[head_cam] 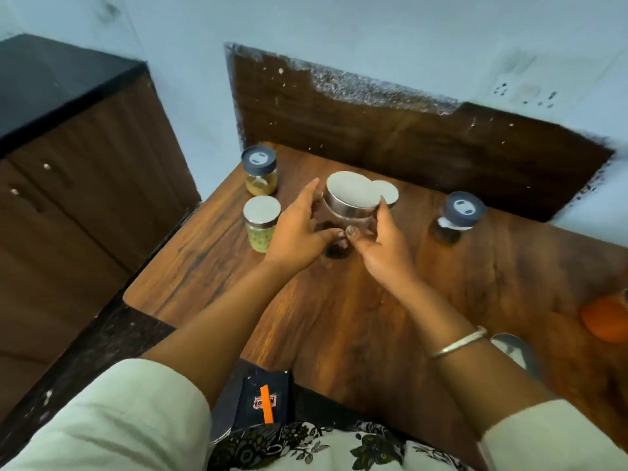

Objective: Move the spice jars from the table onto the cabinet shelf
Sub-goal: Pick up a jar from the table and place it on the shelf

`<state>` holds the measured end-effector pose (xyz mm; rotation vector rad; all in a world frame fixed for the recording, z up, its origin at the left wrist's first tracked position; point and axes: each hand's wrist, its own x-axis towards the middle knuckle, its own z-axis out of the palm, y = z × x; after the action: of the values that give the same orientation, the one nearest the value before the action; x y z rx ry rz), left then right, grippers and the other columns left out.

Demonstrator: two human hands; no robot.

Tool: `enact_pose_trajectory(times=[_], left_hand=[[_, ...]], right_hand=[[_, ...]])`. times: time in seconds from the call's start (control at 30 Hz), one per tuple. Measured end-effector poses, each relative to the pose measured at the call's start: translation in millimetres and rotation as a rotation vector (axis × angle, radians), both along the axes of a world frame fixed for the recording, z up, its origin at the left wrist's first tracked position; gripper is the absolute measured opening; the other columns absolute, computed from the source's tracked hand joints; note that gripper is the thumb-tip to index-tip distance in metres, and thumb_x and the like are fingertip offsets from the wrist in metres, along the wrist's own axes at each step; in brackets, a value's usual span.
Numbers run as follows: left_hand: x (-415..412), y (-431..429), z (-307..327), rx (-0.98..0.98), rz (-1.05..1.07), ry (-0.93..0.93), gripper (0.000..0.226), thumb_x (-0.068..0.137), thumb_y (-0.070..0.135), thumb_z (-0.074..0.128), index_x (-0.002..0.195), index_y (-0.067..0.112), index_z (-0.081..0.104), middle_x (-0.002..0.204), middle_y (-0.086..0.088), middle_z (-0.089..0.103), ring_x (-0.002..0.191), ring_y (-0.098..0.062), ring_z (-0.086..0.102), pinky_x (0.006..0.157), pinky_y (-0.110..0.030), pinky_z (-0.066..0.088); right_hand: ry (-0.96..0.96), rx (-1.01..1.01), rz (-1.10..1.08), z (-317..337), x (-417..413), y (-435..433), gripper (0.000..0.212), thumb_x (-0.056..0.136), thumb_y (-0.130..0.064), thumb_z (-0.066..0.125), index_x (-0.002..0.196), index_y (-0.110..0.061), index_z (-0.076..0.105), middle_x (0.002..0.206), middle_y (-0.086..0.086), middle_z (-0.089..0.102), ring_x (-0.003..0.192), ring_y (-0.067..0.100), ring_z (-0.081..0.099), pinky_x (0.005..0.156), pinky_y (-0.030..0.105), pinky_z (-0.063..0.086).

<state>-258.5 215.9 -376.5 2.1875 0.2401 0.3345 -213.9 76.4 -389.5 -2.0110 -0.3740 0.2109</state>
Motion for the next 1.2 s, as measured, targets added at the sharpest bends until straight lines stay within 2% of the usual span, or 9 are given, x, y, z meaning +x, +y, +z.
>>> enact_pose_trajectory(times=[0.23, 0.37, 0.5, 0.63, 0.73, 0.87, 0.97, 1.1, 1.2], left_hand=[[-0.9, -55.0, 24.1, -0.157, -0.199, -0.122, 0.066, 0.078, 0.031, 0.072, 0.129, 0.041, 0.031, 0.117, 0.029, 0.039, 0.116, -0.002, 0.042, 0.098, -0.019, 0.037], [0.1, -72.5, 32.5, -0.325, -0.342, -0.081, 0.078, 0.078, 0.022, 0.073, 0.138, 0.035, 0.024, 0.134, 0.019, 0.040, 0.119, 0.007, 0.045, 0.088, -0.006, 0.041], [1.1, -88.5, 33.0, -0.333, -0.414, -0.050, 0.101, 0.071, 0.003, 0.077, 0.143, 0.031, 0.011, 0.129, 0.024, 0.041, 0.111, 0.017, 0.049, 0.083, -0.005, 0.044], [4.0, -94.2, 31.6, -0.527, -0.366, -0.064, 0.098, 0.069, 0.002, 0.077, 0.143, 0.025, 0.017, 0.128, 0.006, 0.048, 0.108, -0.002, 0.059, 0.080, -0.018, 0.052], [1.9, -93.5, 27.4, -0.701, -0.364, -0.015, 0.091, 0.063, 0.024, 0.071, 0.138, 0.032, 0.019, 0.130, -0.010, 0.051, 0.113, -0.027, 0.059, 0.088, -0.041, 0.053], [0.4, -94.5, 26.8, -0.589, -0.300, -0.003, 0.081, 0.071, 0.039, 0.065, 0.137, 0.033, 0.019, 0.132, 0.000, 0.047, 0.117, -0.014, 0.055, 0.093, -0.034, 0.052], [-0.9, -94.4, 28.1, -0.432, -0.213, -0.055, 0.078, 0.075, 0.056, 0.066, 0.135, 0.050, 0.016, 0.139, 0.006, 0.039, 0.129, -0.016, 0.044, 0.103, -0.042, 0.045], [-3.8, -94.4, 31.1, -0.530, -0.254, -0.086, 0.064, 0.091, 0.017, 0.056, 0.142, 0.024, 0.017, 0.124, 0.009, 0.053, 0.108, -0.003, 0.061, 0.079, -0.020, 0.054], [-8.9, -88.7, 30.5, -0.600, -0.262, -0.102, 0.065, 0.088, 0.021, 0.053, 0.144, 0.025, 0.021, 0.129, -0.003, 0.056, 0.109, -0.017, 0.063, 0.077, -0.028, 0.055]], right_hand=[[-0.074, 0.105, -0.019, 33.7, -5.7, -68.2, 0.070, 0.087, -0.031, 0.064, 0.147, -0.026, 0.027, 0.142, -0.003, 0.035, 0.128, 0.007, 0.039, 0.091, 0.007, 0.037], [0.000, 0.279, 0.015, 36.1, -3.1, -87.8, 0.070, 0.080, -0.040, 0.067, 0.142, -0.030, 0.034, 0.141, -0.001, 0.044, 0.128, 0.013, 0.046, 0.101, 0.029, 0.046], [-0.007, 0.392, 0.010, 43.5, -0.7, -101.0, 0.070, 0.074, -0.042, 0.066, 0.136, -0.023, 0.040, 0.130, -0.001, 0.054, 0.116, 0.008, 0.055, 0.087, 0.021, 0.051], [0.090, 0.515, 0.101, 45.2, 3.6, -110.1, 0.062, 0.082, -0.031, 0.067, 0.137, -0.021, 0.041, 0.124, -0.001, 0.058, 0.108, 0.001, 0.060, 0.081, 0.017, 0.051], [0.192, 0.528, 0.222, 41.9, 4.7, -116.6, 0.054, 0.078, -0.022, 0.064, 0.128, -0.030, 0.046, 0.117, -0.007, 0.063, 0.110, 0.009, 0.061, 0.084, 0.024, 0.051], [0.176, 0.479, 0.209, 41.0, -1.7, -113.1, 0.073, 0.076, -0.003, 0.072, 0.138, -0.025, 0.039, 0.122, 0.000, 0.059, 0.106, 0.011, 0.063, 0.082, 0.026, 0.054], [0.116, 0.472, 0.151, 45.0, -7.2, -106.3, 0.079, 0.074, -0.003, 0.075, 0.138, -0.026, 0.035, 0.119, -0.002, 0.056, 0.101, 0.011, 0.063, 0.074, 0.022, 0.055], [0.020, 0.358, 0.181, 45.9, -11.3, -104.2, 0.085, 0.071, -0.016, 0.080, 0.139, -0.031, 0.030, 0.127, -0.005, 0.053, 0.113, 0.008, 0.055, 0.082, 0.017, 0.053], [0.071, 0.360, 0.230, 44.2, -12.9, -108.8, 0.089, 0.073, -0.018, 0.078, 0.143, -0.035, 0.025, 0.130, 0.000, 0.052, 0.115, 0.011, 0.056, 0.090, 0.027, 0.052]])
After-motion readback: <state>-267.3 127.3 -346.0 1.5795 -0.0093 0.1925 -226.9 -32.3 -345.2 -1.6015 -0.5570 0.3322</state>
